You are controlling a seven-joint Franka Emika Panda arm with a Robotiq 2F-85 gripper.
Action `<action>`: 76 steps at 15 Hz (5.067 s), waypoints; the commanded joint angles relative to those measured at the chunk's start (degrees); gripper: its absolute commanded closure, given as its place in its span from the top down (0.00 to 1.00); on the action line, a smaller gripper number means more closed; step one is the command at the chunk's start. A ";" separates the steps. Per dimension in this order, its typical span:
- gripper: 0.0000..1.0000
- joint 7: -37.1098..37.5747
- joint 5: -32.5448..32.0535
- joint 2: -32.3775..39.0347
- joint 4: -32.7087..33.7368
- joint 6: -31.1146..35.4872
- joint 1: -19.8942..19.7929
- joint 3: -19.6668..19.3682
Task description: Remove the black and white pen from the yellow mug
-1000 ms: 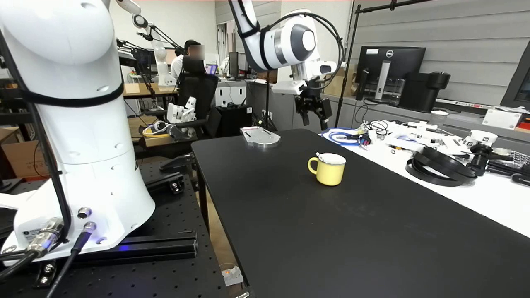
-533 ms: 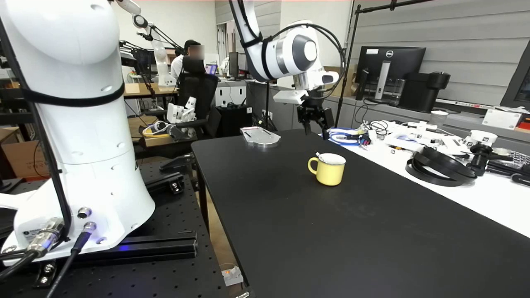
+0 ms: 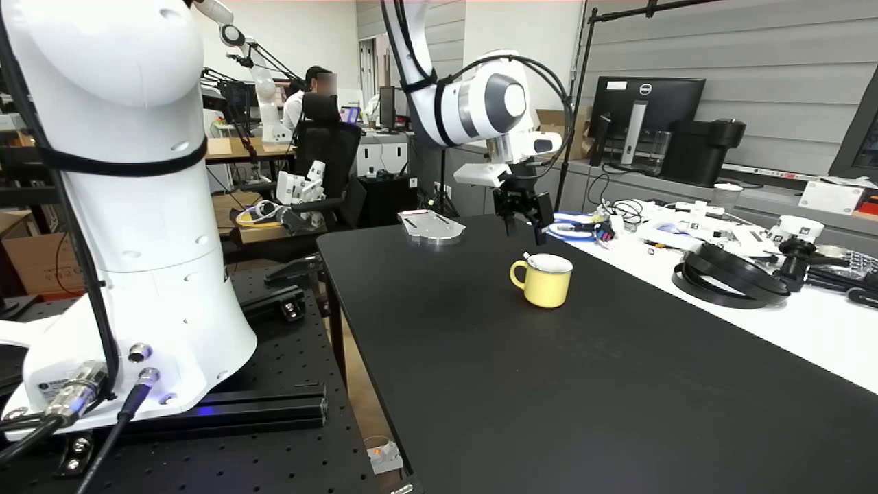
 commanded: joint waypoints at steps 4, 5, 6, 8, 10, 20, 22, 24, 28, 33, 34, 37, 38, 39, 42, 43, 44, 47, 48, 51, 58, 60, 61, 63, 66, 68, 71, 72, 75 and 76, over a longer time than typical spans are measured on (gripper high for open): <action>1.00 2.34 0.75 2.02 0.45 1.79 2.97 -2.93; 1.00 2.40 0.82 2.24 0.46 1.97 3.28 -3.25; 1.00 2.42 0.87 2.39 0.46 2.06 3.58 -3.56; 0.75 2.45 0.96 2.60 0.45 2.25 4.14 -4.09; 0.67 2.40 1.09 2.79 0.45 2.55 4.71 -4.64; 0.01 1.34 4.96 3.25 0.56 1.26 4.45 -4.28; 0.01 0.23 7.19 3.02 0.84 -0.10 3.22 -2.98; 0.00 0.01 8.57 2.80 1.51 -1.38 2.69 -2.81; 0.01 -1.78 12.10 1.43 3.32 -5.07 -0.54 -0.61; 0.01 -3.69 14.85 -0.83 6.28 -9.90 -5.04 1.78; 0.01 -3.94 15.28 -1.25 6.89 -10.84 -5.81 2.09; 0.01 -4.94 16.51 -2.92 8.46 -13.38 -8.43 3.35; 0.01 -4.90 16.60 -3.47 8.87 -13.99 -9.07 3.53; 0.01 -5.04 16.97 -3.99 9.36 -14.66 -9.76 3.76; 0.01 -6.47 18.82 -5.10 10.91 -16.96 -12.20 5.05; 0.01 -7.15 19.76 -5.41 11.50 -17.85 -13.04 5.50; 0.01 -7.75 20.75 -5.79 12.04 -18.75 -13.84 5.91; 0.01 -8.95 22.23 -6.51 13.61 -20.62 -15.56 6.36; 0.01 -9.02 22.11 -6.69 14.06 -21.09 -15.95 6.27; 0.01 -9.40 21.81 -6.79 14.66 -22.18 -17.05 5.92; 0.01 -17.93 24.71 -3.82 16.83 -32.70 -21.58 6.89; 0.01 -22.22 26.86 -1.98 18.47 -38.77 -23.53 7.11; 0.01 -23.36 26.94 -1.07 19.17 -41.09 -24.12 6.82; 0.01 -25.20 26.65 0.86 20.49 -44.71 -25.34 6.34; 0.01 -27.38 26.29 3.91 22.27 -48.48 -27.13 5.99; 0.01 -28.48 26.11 6.04 23.01 -49.63 -28.00 5.83; 0.01 -30.21 26.49 9.38 24.28 -50.36 -29.27 6.04; 0.01 -30.46 26.46 10.49 24.80 -50.56 -29.51 6.08; 0.01 -30.43 26.11 13.10 25.83 -50.01 -29.69 5.95; 0.01 -30.16 25.95 13.67 26.02 -49.36 -29.61 5.85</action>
